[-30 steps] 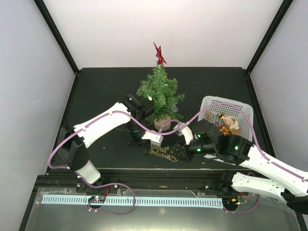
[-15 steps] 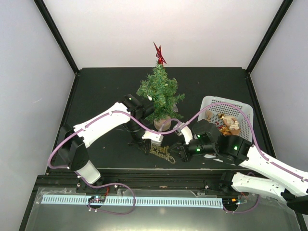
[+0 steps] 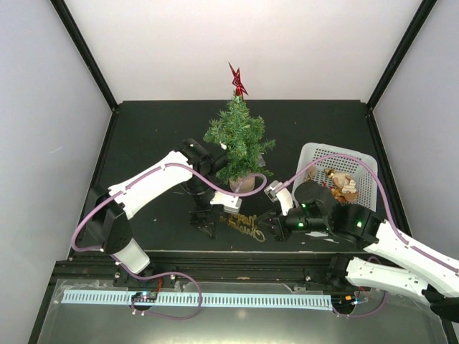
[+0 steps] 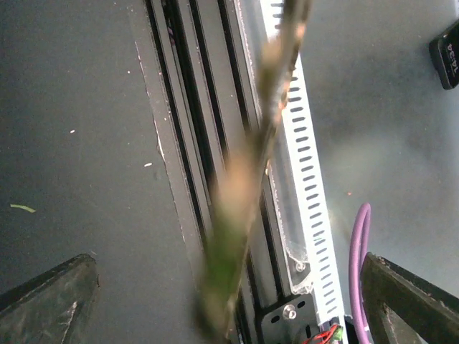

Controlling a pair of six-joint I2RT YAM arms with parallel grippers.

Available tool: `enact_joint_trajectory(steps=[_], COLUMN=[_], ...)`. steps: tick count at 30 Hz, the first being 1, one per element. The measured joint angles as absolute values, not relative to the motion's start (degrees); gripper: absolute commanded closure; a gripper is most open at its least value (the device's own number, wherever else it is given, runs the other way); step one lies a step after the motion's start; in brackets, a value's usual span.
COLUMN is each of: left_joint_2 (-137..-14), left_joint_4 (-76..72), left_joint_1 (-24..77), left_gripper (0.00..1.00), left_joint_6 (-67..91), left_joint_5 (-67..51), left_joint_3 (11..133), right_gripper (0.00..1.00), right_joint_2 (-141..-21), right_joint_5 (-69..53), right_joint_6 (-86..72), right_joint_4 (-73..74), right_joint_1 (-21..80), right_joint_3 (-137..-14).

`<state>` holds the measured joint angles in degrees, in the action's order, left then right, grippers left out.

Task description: Decorate the small christmas tree

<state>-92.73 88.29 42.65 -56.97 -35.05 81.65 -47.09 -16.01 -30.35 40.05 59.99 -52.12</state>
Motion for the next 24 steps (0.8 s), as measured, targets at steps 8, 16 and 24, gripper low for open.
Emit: enact_joint_trajectory(steps=[8, 16, 24], left_joint_2=[-92.6, -86.8, -78.5], left_joint_4=[88.3, 88.1, 88.1], left_joint_1=[39.9, 36.3, 32.1], left_gripper=[0.01, 0.01, 0.01], left_joint_6=[-56.8, -56.7, -56.7], left_joint_5=[-34.6, -34.5, -33.5], left_joint_3=[81.6, 80.5, 75.3], right_gripper=[0.99, 0.99, 0.99], right_joint_2=[-44.5, -44.3, -46.1], right_joint_5=[-13.5, -11.5, -10.5], right_joint_6=[-30.3, -29.4, -27.0], right_joint_4=[41.8, 43.7, 45.0], right_joint_1=[60.0, 60.0, 59.8], right_joint_3=[-51.8, -51.8, -54.0])
